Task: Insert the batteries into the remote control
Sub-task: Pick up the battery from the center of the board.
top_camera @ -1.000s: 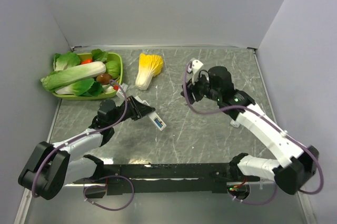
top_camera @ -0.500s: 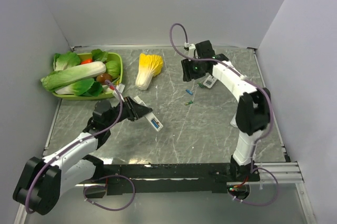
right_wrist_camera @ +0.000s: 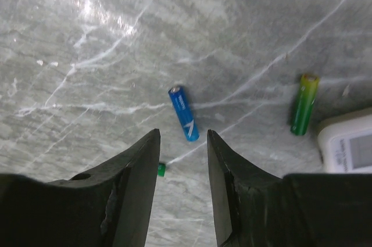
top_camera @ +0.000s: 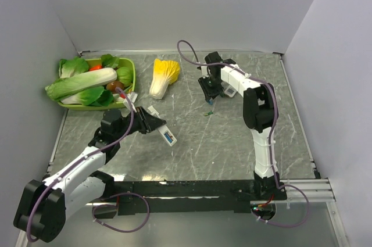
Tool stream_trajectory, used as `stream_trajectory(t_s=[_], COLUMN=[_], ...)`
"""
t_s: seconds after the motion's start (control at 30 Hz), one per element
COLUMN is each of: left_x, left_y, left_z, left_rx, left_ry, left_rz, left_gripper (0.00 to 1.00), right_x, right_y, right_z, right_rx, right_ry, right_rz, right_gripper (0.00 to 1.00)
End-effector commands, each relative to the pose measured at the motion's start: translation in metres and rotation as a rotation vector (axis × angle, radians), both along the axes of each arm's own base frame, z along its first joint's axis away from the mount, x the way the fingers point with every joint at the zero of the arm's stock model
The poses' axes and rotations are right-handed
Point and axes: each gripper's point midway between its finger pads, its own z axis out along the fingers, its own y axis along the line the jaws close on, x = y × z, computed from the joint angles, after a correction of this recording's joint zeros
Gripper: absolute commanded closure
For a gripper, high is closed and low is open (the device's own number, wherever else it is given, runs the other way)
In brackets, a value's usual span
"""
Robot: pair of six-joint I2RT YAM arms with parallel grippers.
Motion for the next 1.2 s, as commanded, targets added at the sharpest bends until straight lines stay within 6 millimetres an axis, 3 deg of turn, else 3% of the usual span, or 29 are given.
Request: stream_trajectory(t_s=[0.0, 0.13, 0.73, 0.83, 1.0, 1.03, 1.1, 1.13, 1.17], left_x=[0.004, 0.006, 0.006, 0.007, 0.009, 0.010, 0.010, 0.011, 0.011], left_y=[-0.004, -0.004, -0.007, -0.007, -0.009, -0.009, -0.010, -0.011, -0.011], left_z=[0.023, 0.024, 0.023, 0.023, 0.027, 0.031, 0.029, 0.035, 0.034], left_rx=[-0.016, -0.015, -0.037, -0.045, -0.087, -0.109, -0.129, -0.158, -0.171], left_ry=[-0.070, -0.065, -0.038, -0.031, -0.016, -0.019, -0.004, -0.007, 0.002], left_rz=[-0.031, -0.034, -0.047, -0.045, -0.038, -0.035, -0.032, -0.033, -0.031], left_gripper=[0.98, 0.98, 0.98, 0.98, 0.98, 0.98, 0.98, 0.98, 0.98], right_x=[0.014, 0.021, 0.014, 0.012, 0.009, 0.009, 0.008, 0.007, 0.004], right_y=[0.003, 0.006, 0.015, 0.018, 0.030, 0.037, 0.045, 0.050, 0.058], right_z=[0.006, 0.002, -0.027, -0.026, -0.002, 0.016, 0.029, 0.052, 0.058], right_rx=[-0.022, -0.022, -0.074, -0.068, 0.010, 0.056, 0.108, 0.149, 0.198], right_ry=[-0.027, -0.024, 0.032, 0.029, -0.019, -0.046, -0.086, -0.132, -0.154], right_rz=[0.040, 0.057, 0.125, 0.130, 0.123, 0.118, 0.108, 0.105, 0.118], right_gripper=[0.55, 0.55, 0.67, 0.84, 1.00, 1.00, 1.00, 1.00, 1.00])
